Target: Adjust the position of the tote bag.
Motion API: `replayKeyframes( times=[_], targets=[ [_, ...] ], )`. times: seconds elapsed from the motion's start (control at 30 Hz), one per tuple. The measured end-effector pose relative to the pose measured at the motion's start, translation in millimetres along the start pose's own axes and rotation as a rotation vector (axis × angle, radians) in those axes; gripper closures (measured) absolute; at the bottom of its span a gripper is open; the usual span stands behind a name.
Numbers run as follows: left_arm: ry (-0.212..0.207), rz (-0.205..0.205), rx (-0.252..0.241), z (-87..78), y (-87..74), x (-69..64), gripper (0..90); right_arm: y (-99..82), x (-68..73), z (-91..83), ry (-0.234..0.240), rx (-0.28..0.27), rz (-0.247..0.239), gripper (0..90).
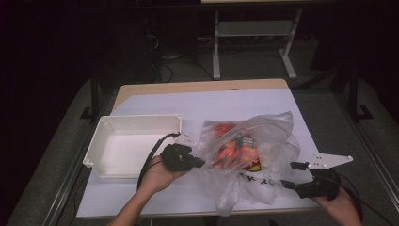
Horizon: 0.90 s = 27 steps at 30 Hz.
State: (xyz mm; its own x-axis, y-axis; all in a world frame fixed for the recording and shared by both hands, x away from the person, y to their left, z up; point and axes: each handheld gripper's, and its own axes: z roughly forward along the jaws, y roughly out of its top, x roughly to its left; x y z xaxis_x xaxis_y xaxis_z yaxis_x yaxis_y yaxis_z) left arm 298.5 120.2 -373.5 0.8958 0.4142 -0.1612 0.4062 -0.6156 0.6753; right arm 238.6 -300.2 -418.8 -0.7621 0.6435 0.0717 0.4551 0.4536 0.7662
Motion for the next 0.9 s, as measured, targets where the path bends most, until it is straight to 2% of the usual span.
replayKeyframes(
  times=[0.07,0.13,0.2,0.4,0.47,0.53,0.8,0.9],
  targets=[
    [-0.004,-0.003,0.001,1.8,-0.8,-0.2,89.9,-0.2,-0.2,0.2,0.002,-0.001,-0.004,23.9],
    [0.009,0.014,0.025,4.5,-2.1,0.8,89.9,-0.1,-0.1,0.0,0.003,0.001,-0.001,24.0],
    [0.012,-0.008,0.021,7.3,-3.1,0.7,89.8,0.1,-0.3,-0.4,0.003,-0.002,-0.007,24.6],
    [0.048,0.0,0.059,12.1,-1.9,3.1,89.8,4.0,-2.0,-5.4,0.021,-0.019,-0.011,25.3],
    [0.06,-0.012,0.059,15.2,-1.0,2.6,89.8,6.8,-3.9,-8.4,0.028,-0.03,-0.011,25.4],
    [0.065,-0.004,0.066,16.6,-0.5,3.1,89.8,8.3,-4.9,-9.7,0.03,-0.034,-0.011,25.4],
    [0.107,-0.01,0.109,30.2,3.4,6.9,89.7,24.8,-5.2,-15.0,0.043,-0.027,-0.059,27.5],
    [0.116,-0.016,0.11,33.7,3.3,7.1,89.6,28.5,-6.1,-16.4,0.047,-0.032,-0.066,28.0]
  ],
)
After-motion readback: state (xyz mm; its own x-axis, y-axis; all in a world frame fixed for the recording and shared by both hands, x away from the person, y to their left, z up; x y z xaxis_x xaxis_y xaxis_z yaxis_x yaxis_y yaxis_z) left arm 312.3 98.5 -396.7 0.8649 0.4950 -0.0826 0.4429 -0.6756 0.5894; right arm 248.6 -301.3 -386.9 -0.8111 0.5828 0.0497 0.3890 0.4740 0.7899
